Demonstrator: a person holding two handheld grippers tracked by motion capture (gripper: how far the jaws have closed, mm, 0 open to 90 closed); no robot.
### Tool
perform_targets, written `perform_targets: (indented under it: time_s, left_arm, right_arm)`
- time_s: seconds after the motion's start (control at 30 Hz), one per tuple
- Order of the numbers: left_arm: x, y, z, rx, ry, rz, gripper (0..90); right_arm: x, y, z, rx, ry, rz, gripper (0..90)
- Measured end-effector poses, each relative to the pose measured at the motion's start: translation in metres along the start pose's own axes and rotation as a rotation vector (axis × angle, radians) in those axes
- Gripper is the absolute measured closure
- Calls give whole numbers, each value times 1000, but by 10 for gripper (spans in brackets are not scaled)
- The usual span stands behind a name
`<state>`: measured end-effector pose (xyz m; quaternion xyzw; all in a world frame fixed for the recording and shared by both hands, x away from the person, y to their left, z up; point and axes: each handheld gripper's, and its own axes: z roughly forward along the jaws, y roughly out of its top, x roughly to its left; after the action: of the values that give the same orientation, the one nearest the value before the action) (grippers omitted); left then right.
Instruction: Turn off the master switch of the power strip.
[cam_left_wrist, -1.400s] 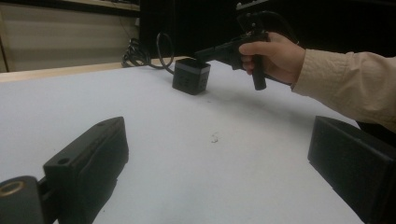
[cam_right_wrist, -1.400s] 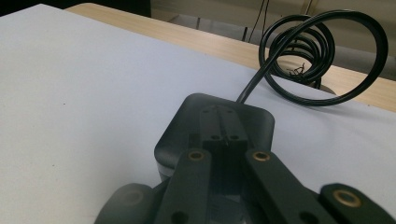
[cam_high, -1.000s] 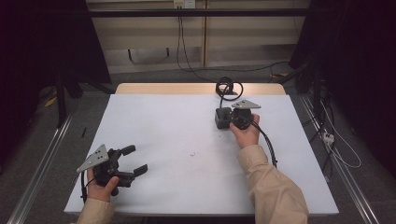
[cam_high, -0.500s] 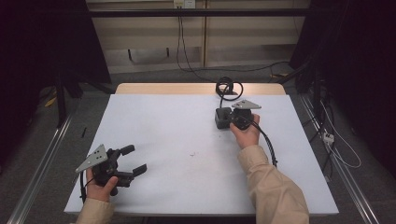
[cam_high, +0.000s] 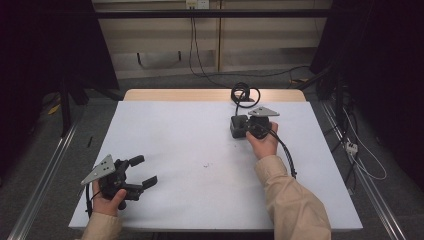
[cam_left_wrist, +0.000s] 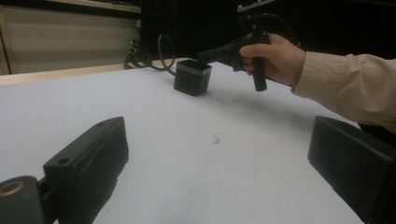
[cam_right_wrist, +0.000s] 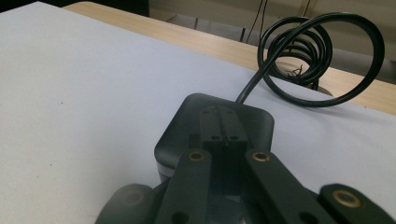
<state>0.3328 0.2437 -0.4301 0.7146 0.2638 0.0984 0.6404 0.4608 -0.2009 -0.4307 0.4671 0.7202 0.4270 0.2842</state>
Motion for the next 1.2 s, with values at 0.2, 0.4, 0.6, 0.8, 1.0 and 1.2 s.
perform_targets:
  time_s: [0.2,0.4,0.6,0.8,1.0,1.2]
  left_arm:
    - [0,0,1,-1,1,-2,47]
    - [0,0,1,0,2,-2,47]
    - [1,-1,1,2,5,-1,47]
    - [1,-1,1,3,4,-1,47]
    - [1,-1,1,2,3,-4,47]
    - [1,0,2,0,0,-3,47]
  right_arm:
    - [-2,2,-2,-4,8,9,900]
    - [-1,1,-1,-6,6,13,900]
    - [-5,1,-2,-9,19,44,900]
    - [-3,2,-3,-22,18,76,782]
    - [-4,5,-7,-30,15,81,716]
    - [-5,5,-9,-25,14,98,597]
